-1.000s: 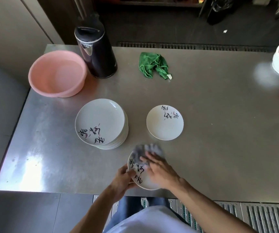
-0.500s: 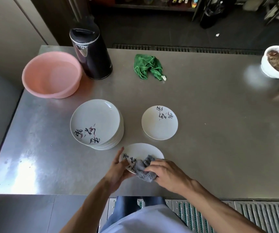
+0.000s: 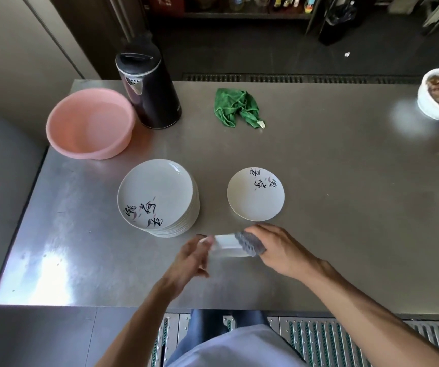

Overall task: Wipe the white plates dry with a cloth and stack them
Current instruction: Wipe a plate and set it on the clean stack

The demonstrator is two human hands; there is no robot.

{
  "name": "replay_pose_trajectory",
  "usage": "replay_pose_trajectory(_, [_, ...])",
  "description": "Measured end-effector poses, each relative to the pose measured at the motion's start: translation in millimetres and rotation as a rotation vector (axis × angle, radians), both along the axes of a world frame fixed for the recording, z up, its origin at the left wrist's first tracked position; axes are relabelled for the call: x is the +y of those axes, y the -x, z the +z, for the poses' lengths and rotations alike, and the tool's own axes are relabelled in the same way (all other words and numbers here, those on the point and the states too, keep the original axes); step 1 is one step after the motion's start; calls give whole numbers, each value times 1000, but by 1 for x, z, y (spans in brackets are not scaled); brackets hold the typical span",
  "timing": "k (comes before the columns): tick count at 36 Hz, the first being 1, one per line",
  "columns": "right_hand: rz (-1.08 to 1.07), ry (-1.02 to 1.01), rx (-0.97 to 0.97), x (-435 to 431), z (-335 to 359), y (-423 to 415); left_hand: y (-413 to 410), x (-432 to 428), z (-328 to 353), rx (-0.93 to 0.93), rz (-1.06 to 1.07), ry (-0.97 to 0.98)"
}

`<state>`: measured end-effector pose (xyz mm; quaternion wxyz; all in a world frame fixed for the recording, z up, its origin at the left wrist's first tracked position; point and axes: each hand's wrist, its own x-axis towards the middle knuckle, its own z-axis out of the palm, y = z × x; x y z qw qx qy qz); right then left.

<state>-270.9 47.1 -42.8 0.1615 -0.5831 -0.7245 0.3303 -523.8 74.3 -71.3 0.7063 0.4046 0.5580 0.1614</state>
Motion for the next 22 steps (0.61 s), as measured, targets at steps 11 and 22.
replay_pose_trajectory(11, [-407, 62, 325, 6, -11, -12, -1, -6, -6, -85, -37, -223])
replay_pose_trajectory(22, [-431, 88, 189, -47, -49, 28, -5, -39, -38, -23, 183, 183])
